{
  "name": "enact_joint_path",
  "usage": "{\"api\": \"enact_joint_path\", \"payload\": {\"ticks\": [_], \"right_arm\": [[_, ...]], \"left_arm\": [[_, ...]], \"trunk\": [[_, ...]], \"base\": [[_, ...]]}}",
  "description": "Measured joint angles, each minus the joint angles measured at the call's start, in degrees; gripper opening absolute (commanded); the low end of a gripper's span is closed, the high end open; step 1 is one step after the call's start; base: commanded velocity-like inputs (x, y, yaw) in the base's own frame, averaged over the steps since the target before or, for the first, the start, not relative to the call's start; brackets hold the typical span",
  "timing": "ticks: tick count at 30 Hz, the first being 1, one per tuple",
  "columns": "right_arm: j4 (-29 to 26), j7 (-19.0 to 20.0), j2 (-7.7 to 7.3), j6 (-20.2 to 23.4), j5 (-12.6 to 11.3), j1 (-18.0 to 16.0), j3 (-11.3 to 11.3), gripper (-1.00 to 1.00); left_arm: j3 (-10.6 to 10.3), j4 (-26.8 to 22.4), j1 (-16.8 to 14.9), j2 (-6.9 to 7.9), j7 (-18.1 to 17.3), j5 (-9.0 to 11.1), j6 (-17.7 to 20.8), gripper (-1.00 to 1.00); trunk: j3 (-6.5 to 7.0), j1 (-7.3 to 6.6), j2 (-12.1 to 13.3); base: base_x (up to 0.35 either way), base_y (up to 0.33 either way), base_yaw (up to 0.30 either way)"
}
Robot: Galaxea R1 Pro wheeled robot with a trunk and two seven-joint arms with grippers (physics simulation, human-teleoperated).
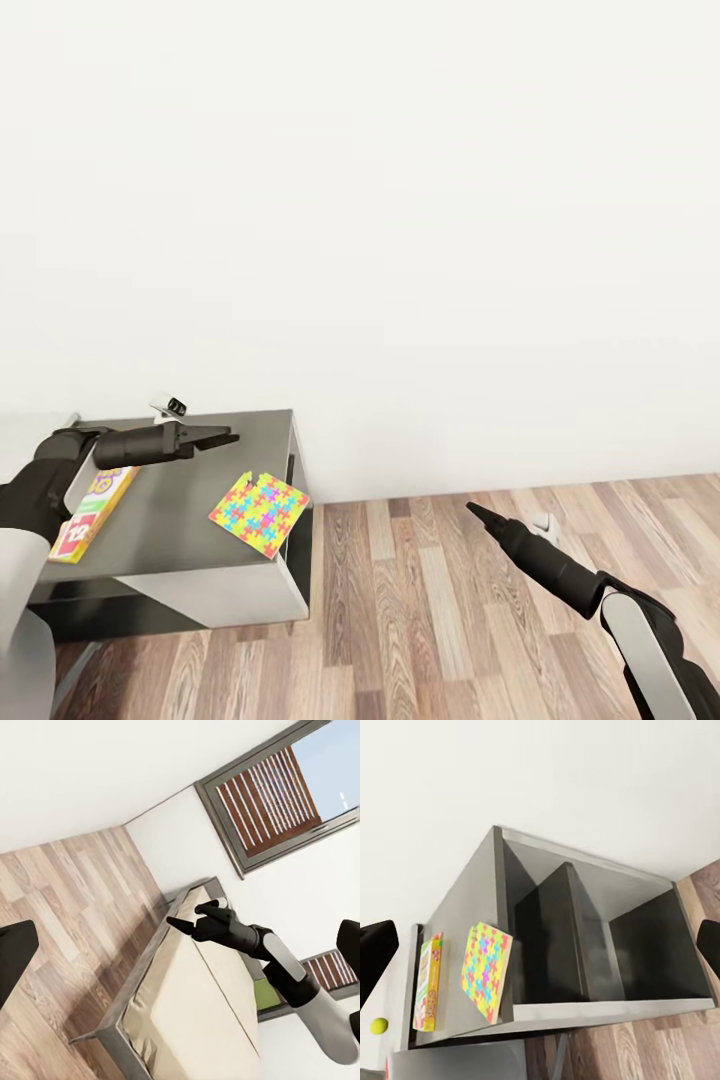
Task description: Put all the toys in the child's room - the three board games (two on the bed and one on the table), the two jigsaw puzzles on the table, and the tennis ball on the table - inside the toy box on the table in the child's room.
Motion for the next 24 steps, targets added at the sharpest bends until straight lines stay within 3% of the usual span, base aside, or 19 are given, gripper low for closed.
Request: {"api": "enact_joint_path", "payload": {"ticks": [24], "right_arm": [[0.0,0.0,0.03,0.0,-0.1,0.0,0.0,1.0]], "left_arm": [[0.0,0.0,0.0,-1.08,0.0,-0.2,0.0,1.0]], "trunk": [[2.29,0.0,0.0]], "base": [[0.0,0.0,0.0]]}}
